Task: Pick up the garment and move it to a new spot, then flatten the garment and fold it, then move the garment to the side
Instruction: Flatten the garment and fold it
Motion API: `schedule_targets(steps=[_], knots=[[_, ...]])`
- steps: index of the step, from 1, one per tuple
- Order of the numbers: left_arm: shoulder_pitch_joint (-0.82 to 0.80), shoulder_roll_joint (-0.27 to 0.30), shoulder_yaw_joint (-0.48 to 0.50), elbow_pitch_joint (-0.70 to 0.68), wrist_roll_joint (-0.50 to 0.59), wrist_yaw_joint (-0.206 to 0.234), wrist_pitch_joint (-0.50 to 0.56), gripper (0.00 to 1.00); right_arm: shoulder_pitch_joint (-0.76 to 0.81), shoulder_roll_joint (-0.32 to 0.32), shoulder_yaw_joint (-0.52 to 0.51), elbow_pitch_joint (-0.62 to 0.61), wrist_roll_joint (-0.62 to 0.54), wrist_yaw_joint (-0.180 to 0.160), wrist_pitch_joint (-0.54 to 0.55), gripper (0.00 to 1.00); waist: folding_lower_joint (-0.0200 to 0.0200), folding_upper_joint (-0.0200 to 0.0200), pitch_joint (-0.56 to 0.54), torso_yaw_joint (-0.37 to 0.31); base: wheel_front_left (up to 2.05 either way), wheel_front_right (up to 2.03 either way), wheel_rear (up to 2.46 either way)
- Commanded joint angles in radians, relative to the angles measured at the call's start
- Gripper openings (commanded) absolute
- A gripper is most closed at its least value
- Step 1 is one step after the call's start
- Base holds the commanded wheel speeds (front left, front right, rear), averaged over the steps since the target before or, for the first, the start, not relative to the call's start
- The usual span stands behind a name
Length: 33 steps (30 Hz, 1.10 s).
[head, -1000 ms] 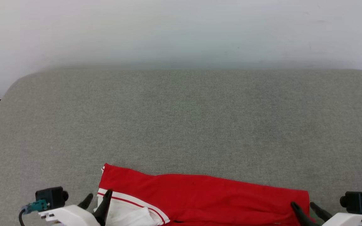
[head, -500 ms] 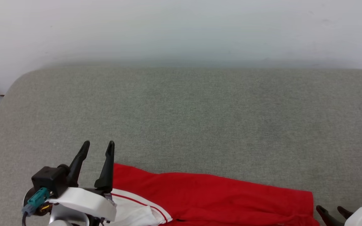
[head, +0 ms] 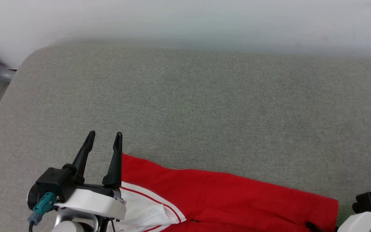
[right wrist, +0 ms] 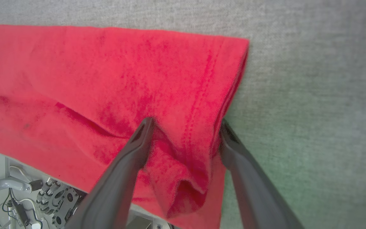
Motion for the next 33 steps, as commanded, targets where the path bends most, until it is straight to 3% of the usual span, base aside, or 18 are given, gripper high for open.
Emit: schedule_targets(steps=[1,2,3,16,24,29,33], knots=[[-0.007,-0.002,0.005,0.006,0.007,-0.004,-0.007,1.00,0.005,0.028,0.037,0.041,0.017,0.000,0.022,0.94,0.0000,0.0000,0.005,0.002,0.00,0.00,0.00],[-0.008,-0.006,0.009,0.007,0.012,-0.006,-0.007,1.00,0.003,0.030,0.046,0.049,0.023,0.000,0.021,0.25,0.0000,0.0000,0.007,0.002,0.00,0.00,0.00],[-0.007,-0.008,0.011,0.010,0.017,-0.008,-0.007,1.00,0.002,0.029,0.051,0.053,0.027,0.001,0.015,0.00,0.0000,0.0000,0.008,0.000,0.00,0.00,0.00],[0.039,-0.020,0.048,0.019,0.050,-0.008,-0.006,1.00,-0.055,-0.059,0.001,-0.059,0.026,-0.001,0.001,0.00,0.0000,0.0000,-0.034,-0.049,0.00,0.00,0.00],[0.058,-0.017,0.053,0.019,0.058,0.003,-0.006,1.00,-0.038,-0.102,-0.166,-0.079,0.014,-0.001,0.056,0.00,0.0000,0.0000,-0.048,-0.080,0.00,0.00,0.00],[0.066,-0.018,0.050,0.023,0.059,0.008,-0.006,1.00,-0.025,-0.092,-0.267,-0.086,0.021,-0.001,0.101,0.00,0.0000,0.0000,-0.053,-0.090,0.00,0.00,0.00],[0.071,-0.017,0.046,0.026,0.057,0.013,-0.005,1.00,-0.031,-0.018,-0.354,-0.090,0.095,-0.001,0.197,0.00,0.0000,0.0000,-0.061,-0.096,0.00,0.00,0.00]])
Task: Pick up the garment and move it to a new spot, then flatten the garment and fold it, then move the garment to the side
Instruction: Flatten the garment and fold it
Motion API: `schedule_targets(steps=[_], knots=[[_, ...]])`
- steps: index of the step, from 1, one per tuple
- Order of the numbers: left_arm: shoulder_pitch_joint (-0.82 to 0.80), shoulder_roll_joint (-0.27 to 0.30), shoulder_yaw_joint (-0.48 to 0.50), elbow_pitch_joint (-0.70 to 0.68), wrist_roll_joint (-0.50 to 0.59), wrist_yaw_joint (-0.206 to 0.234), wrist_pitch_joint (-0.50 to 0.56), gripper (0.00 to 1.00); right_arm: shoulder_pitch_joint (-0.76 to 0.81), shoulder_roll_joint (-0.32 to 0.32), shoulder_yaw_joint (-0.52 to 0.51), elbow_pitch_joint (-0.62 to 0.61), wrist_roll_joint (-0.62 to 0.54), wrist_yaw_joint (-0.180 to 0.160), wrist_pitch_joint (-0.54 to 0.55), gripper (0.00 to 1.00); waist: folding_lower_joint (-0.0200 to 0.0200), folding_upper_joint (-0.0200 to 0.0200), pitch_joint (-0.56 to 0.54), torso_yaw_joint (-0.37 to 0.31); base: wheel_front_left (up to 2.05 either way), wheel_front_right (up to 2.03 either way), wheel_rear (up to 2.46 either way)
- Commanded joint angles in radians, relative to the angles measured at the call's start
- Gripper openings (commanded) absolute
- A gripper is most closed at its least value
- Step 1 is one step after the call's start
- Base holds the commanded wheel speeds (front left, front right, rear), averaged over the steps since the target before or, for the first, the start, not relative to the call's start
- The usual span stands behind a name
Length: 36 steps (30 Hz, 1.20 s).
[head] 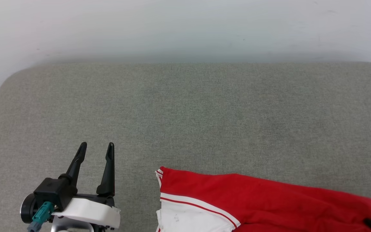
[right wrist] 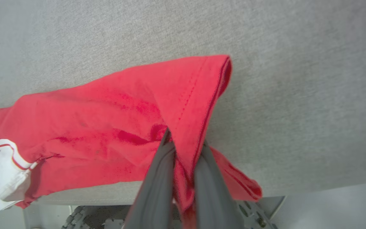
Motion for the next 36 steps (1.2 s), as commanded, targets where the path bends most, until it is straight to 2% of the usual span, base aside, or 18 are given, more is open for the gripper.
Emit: schedule_targets(steps=[1,6,10,14,19,26,30,36], knots=[[0.008,-0.001,-0.002,0.002,0.000,0.005,-0.004,1.00,-0.003,0.016,-0.007,-0.001,0.014,-0.001,0.013,0.00,0.0000,-0.0001,-0.002,0.000,0.00,0.00,0.00],[0.012,-0.001,-0.006,0.006,-0.006,0.006,0.000,1.00,-0.031,0.151,-0.096,-0.024,0.196,-0.001,0.196,0.00,0.0000,-0.0001,-0.015,0.005,0.00,0.00,0.00],[0.016,-0.001,-0.007,0.008,-0.008,0.007,0.004,1.00,-0.055,0.192,-0.127,-0.001,0.397,-0.001,0.313,0.00,0.0000,-0.0001,-0.025,0.009,0.00,0.00,0.00],[0.009,-0.003,-0.012,0.008,-0.010,0.005,0.008,1.00,-0.064,0.195,-0.031,0.092,0.637,-0.001,0.320,0.00,0.0000,-0.0001,-0.032,0.018,0.00,0.00,0.00],[-0.013,-0.007,-0.022,0.008,-0.012,-0.001,0.014,1.00,-0.075,0.194,0.145,0.121,0.805,-0.001,0.239,0.00,0.0000,-0.0001,-0.030,0.042,0.00,0.00,0.00],[-0.041,-0.019,-0.029,0.011,-0.015,-0.007,0.014,1.00,-0.113,0.194,0.372,0.114,0.905,-0.001,0.121,0.00,0.0000,-0.0001,0.005,0.092,0.00,0.00,0.00],[-0.057,-0.030,-0.032,0.016,-0.014,-0.015,0.010,1.00,-0.150,0.193,0.472,0.130,0.908,-0.001,0.063,0.00,0.0000,-0.0001,0.035,0.117,0.00,0.00,0.00],[-0.081,-0.046,-0.030,0.032,-0.012,-0.027,0.002,1.00,-0.196,0.193,0.568,0.181,0.866,-0.001,-0.024,0.00,0.0000,-0.0001,0.081,0.139,0.00,0.00,0.00]])
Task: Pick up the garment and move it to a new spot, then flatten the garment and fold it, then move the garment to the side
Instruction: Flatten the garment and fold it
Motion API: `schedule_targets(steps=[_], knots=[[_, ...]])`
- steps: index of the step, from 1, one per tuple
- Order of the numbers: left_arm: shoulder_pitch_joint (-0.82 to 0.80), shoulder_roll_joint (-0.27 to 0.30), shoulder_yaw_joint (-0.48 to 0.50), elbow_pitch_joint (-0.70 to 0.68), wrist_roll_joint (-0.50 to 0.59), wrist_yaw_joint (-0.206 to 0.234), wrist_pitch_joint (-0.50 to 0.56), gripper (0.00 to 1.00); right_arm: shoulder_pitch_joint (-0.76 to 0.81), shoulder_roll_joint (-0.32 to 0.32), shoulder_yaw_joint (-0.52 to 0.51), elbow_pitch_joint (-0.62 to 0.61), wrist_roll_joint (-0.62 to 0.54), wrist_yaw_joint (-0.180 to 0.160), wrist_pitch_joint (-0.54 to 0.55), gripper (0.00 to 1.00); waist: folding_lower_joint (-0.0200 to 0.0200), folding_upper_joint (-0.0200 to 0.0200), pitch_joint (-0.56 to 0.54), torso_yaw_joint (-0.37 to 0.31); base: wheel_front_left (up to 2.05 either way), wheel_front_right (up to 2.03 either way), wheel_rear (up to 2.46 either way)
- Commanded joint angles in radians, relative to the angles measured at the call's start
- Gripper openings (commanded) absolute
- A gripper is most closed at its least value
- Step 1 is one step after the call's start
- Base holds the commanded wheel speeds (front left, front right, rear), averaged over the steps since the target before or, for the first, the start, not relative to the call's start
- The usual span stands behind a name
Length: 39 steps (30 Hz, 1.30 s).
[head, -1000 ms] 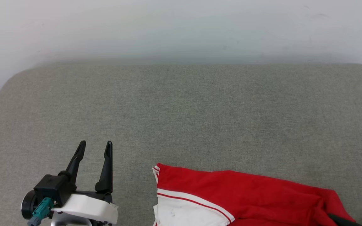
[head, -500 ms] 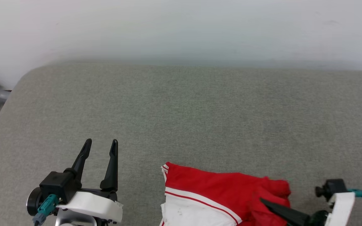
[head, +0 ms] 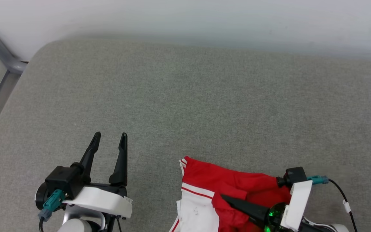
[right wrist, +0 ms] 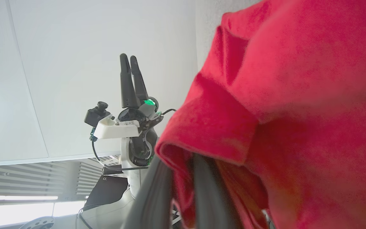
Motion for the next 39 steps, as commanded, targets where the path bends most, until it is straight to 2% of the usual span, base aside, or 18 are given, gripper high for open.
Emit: schedule_targets(steps=[1,4,6,7,8,15,19,23,29,32,33,34,35,39], knots=[[-0.014,-0.003,-0.001,0.003,0.002,-0.003,-0.008,1.00,-0.014,0.002,0.009,0.010,-0.009,-0.001,-0.011,0.00,0.0000,0.0000,0.017,0.008,0.00,0.00,0.00],[-0.026,-0.013,0.001,0.014,0.005,-0.011,-0.008,1.00,-0.031,0.002,0.035,0.044,-0.049,-0.001,-0.044,0.00,0.0000,0.0000,0.033,0.006,0.00,0.00,0.00],[-0.031,-0.017,0.003,0.021,0.007,-0.016,-0.009,1.00,-0.034,0.002,0.050,0.057,-0.053,-0.001,-0.065,0.16,0.0000,0.0000,0.038,0.003,0.00,0.00,0.00],[-0.032,-0.018,0.005,0.026,0.007,-0.019,-0.010,1.00,-0.037,0.002,0.058,0.063,-0.049,-0.001,-0.072,0.55,0.0000,0.0000,0.040,0.001,0.00,0.00,0.00],[-0.033,-0.019,0.007,0.030,0.008,-0.019,-0.011,1.00,-0.042,0.002,0.066,0.065,-0.047,-0.001,-0.081,1.00,0.0000,0.0000,0.039,-0.003,0.00,0.00,0.00],[-0.032,-0.018,0.013,0.051,0.016,-0.028,-0.013,1.00,-0.053,0.000,0.098,0.010,-0.077,-0.001,-0.136,1.00,0.0000,0.0000,0.014,-0.030,0.00,0.00,0.00],[-0.020,-0.015,0.014,0.056,0.016,-0.029,-0.013,1.00,-0.054,-0.028,0.109,-0.080,-0.153,-0.001,-0.210,1.00,0.0000,0.0000,-0.008,-0.046,0.00,0.00,0.00],[-0.012,-0.010,0.014,0.061,0.019,-0.023,-0.014,1.00,-0.055,-0.070,0.106,-0.153,-0.326,-0.001,-0.388,1.00,0.0000,0.0000,-0.025,-0.060,0.00,0.00,0.00],[0.001,-0.005,0.017,0.073,0.019,-0.023,-0.014,1.00,-0.026,-0.117,0.043,-0.159,-0.596,-0.001,-0.664,1.00,0.0000,0.0000,-0.060,-0.082,0.00,0.00,0.00],[0.020,-0.005,0.022,0.078,0.015,-0.022,-0.014,1.00,-0.005,-0.134,-0.012,-0.148,-0.730,-0.001,-0.752,1.00,0.0000,0.0000,-0.082,-0.096,0.00,0.00,0.00],[0.020,-0.005,0.022,0.078,0.015,-0.022,-0.014,1.00,-0.005,-0.134,-0.012,-0.148,-0.730,-0.001,-0.752,1.00,0.0000,0.0000,-0.082,-0.096,0.00,0.00,0.00],[0.027,-0.004,0.026,0.080,0.015,-0.021,-0.015,1.00,0.010,-0.137,-0.060,-0.149,-0.816,-0.001,-0.799,1.00,0.0000,0.0000,-0.097,-0.105,0.00,0.00,0.00],[0.027,-0.004,0.026,0.080,0.015,-0.021,-0.015,1.00,0.010,-0.137,-0.060,-0.149,-0.816,-0.001,-0.799,1.00,0.0000,0.0000,-0.097,-0.105,0.00,0.00,0.00],[0.051,-0.001,0.036,0.086,0.023,-0.015,-0.015,1.00,0.049,-0.134,-0.157,-0.185,-0.993,-0.001,-0.861,1.00,0.0000,0.0000,-0.127,-0.120,0.00,0.00,0.00]])
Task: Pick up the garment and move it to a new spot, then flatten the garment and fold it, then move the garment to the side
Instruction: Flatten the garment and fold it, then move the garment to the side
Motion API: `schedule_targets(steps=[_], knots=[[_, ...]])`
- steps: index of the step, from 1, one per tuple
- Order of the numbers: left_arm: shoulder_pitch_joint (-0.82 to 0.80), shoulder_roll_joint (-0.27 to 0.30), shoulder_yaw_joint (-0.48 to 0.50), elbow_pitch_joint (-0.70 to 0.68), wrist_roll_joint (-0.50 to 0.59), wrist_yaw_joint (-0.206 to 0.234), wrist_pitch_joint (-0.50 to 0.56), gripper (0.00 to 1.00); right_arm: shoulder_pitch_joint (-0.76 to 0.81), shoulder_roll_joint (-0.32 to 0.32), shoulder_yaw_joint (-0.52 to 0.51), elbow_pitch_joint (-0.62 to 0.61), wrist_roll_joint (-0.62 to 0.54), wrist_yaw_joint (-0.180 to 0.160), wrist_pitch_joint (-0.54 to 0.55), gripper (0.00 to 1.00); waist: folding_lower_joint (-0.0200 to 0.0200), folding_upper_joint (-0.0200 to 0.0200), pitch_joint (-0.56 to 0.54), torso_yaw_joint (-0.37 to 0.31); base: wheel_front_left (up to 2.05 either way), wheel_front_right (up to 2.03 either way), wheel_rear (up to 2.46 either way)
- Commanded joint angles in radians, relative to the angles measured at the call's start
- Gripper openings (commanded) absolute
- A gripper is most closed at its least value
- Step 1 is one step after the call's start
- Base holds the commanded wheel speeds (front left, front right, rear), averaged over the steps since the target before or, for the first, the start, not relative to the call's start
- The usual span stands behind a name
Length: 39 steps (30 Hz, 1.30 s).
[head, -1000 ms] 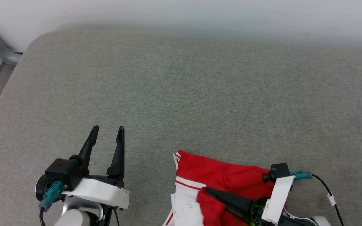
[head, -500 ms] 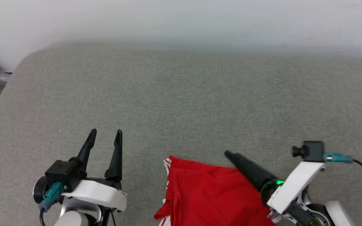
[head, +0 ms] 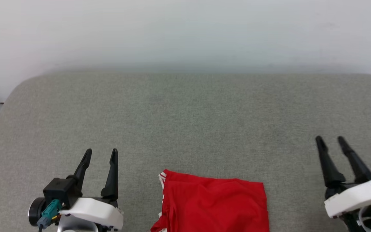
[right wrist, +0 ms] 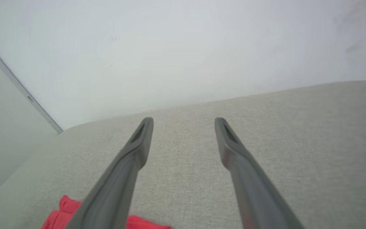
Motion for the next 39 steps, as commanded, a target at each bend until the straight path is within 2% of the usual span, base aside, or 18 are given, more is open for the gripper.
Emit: schedule_targets(steps=[1,6,12,26,29,32,39], knots=[[0.018,0.005,0.005,0.001,0.010,0.005,-0.007,1.00,0.018,0.010,-0.020,-0.022,-0.039,-0.001,-0.015,1.00,0.0000,0.0000,-0.020,-0.013,0.00,0.00,0.00],[0.047,0.009,0.020,0.001,0.034,0.016,-0.007,1.00,0.078,0.038,-0.070,-0.108,-0.199,-0.001,-0.033,1.00,0.0000,0.0000,-0.052,-0.024,0.00,0.00,0.00],[0.076,0.005,0.044,-0.007,0.065,0.011,-0.007,1.00,0.170,0.077,-0.085,-0.200,-0.296,-0.001,-0.004,1.00,0.0000,0.0000,-0.078,-0.019,0.00,0.00,0.00],[0.069,-0.034,0.073,0.032,0.096,-0.035,-0.006,1.00,0.249,0.122,-0.102,-0.274,-0.338,-0.001,0.044,1.00,0.0000,0.0000,-0.070,-0.015,0.00,0.00,0.00],[0.067,-0.042,0.081,0.035,0.097,-0.039,-0.006,1.00,0.252,0.126,-0.115,-0.275,-0.326,-0.001,0.059,1.00,0.0000,0.0000,-0.068,-0.015,0.00,0.00,0.00],[0.067,-0.053,0.094,0.031,0.093,-0.043,-0.006,1.00,0.244,0.132,-0.150,-0.252,-0.259,-0.001,0.092,1.00,0.0000,0.0000,-0.061,-0.017,0.00,0.00,0.00],[0.034,-0.078,0.115,0.016,0.104,-0.061,-0.006,1.00,0.182,0.111,-0.249,-0.091,0.010,-0.001,0.268,1.00,0.0000,0.0000,-0.003,-0.005,0.00,0.00,0.00]])
